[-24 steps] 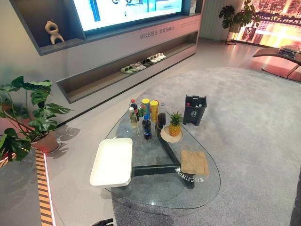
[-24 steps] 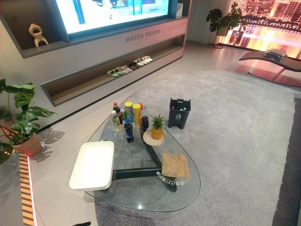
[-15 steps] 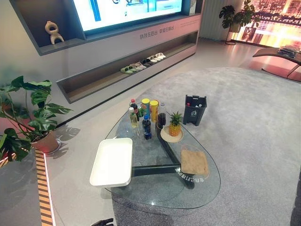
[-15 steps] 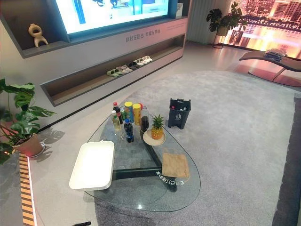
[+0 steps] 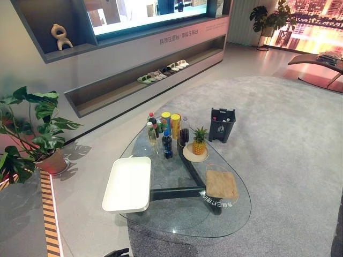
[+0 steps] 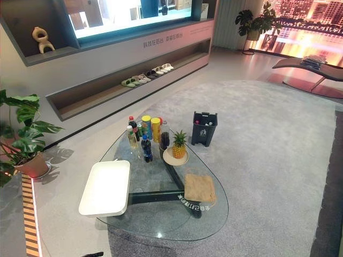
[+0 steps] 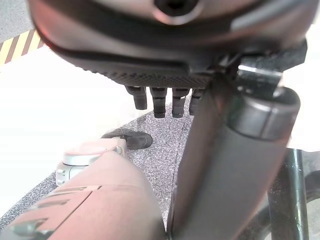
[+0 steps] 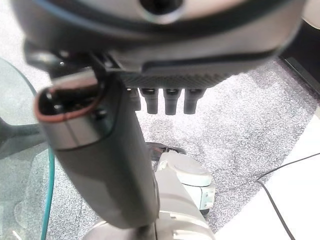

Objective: Wipe the table with a cloth and put it in the basket.

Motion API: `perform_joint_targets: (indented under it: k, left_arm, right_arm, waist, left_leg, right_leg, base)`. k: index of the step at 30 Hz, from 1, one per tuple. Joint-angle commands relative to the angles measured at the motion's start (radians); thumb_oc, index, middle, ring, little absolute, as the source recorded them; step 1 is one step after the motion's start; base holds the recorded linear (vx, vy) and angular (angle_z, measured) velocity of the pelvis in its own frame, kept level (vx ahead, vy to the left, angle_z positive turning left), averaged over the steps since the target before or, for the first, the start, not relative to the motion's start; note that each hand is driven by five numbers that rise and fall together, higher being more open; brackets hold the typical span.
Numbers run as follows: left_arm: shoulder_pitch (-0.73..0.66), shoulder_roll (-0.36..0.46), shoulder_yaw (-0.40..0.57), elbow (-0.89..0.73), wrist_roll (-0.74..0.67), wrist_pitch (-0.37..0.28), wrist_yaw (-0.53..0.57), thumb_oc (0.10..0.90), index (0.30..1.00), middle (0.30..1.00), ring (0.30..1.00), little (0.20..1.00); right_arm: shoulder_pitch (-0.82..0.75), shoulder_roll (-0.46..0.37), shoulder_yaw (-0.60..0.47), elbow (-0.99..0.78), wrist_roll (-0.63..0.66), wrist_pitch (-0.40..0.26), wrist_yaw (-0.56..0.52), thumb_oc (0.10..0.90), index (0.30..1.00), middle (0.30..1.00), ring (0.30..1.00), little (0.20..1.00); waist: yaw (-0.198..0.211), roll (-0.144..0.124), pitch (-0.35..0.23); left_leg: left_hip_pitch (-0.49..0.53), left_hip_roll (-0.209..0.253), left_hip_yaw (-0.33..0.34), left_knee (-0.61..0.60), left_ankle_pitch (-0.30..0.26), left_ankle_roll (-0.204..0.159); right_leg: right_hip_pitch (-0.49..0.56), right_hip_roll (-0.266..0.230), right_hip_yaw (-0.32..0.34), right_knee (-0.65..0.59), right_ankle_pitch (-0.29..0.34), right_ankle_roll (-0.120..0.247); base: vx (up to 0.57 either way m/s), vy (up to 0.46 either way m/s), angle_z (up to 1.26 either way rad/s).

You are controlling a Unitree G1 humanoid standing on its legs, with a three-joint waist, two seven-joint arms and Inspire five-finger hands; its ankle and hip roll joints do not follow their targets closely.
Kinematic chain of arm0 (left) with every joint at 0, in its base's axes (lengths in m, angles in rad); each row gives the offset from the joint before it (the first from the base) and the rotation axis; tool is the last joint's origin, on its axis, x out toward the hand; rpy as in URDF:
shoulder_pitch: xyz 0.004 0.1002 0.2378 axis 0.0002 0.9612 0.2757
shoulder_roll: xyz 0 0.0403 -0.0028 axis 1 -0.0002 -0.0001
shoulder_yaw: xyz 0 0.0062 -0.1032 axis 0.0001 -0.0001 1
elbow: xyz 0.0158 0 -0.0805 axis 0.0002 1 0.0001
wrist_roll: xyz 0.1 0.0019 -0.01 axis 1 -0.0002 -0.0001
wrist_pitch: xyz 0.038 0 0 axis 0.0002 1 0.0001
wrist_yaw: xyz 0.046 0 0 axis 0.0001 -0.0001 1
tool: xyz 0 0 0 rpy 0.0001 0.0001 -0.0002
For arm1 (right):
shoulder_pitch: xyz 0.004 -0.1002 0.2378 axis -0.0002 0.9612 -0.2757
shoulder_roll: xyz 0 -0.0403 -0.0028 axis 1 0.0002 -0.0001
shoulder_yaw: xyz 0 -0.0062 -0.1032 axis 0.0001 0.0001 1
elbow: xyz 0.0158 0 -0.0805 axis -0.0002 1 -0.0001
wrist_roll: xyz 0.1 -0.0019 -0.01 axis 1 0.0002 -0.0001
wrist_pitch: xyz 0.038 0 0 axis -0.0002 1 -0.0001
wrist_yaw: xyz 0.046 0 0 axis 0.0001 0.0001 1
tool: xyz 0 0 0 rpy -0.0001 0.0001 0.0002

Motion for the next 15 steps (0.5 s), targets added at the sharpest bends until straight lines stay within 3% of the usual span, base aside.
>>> perform_joint_targets:
  k: [1, 15]
  left_arm:
    - [-0.081, 0.000, 0.000, 0.046, 0.018, -0.016, 0.020, 0.800, 0.900, 0.900, 0.900, 0.900]
    - [-0.082, 0.026, 0.026, 0.036, -0.033, -0.034, 0.046, 0.800, 0.900, 0.900, 0.900, 0.900]
  right_arm:
    - [-0.075, -0.011, 0.018, 0.050, 0.001, 0.008, -0.009, 0.800, 0.900, 0.900, 0.900, 0.900]
    - [-0.065, -0.033, 0.021, 0.041, -0.028, 0.010, -0.009, 0.800, 0.900, 0.900, 0.900, 0.900]
  waist:
    - [-0.001, -0.004, 0.050]
    - [-0.009, -0.004, 0.081]
  left_leg:
    - [0.031, -0.067, 0.018, 0.005, -0.084, 0.029]
    - [-0.010, -0.068, 0.023, 0.005, -0.060, 0.023]
  right_leg:
    - [0.002, 0.037, -0.036, 0.020, -0.021, -0.006]
    - [-0.036, 0.033, -0.017, 0.007, 0.012, 0.005]
  base:
    - [0.00, 0.000, 0.00]
    - [0.05, -0.008, 0.00]
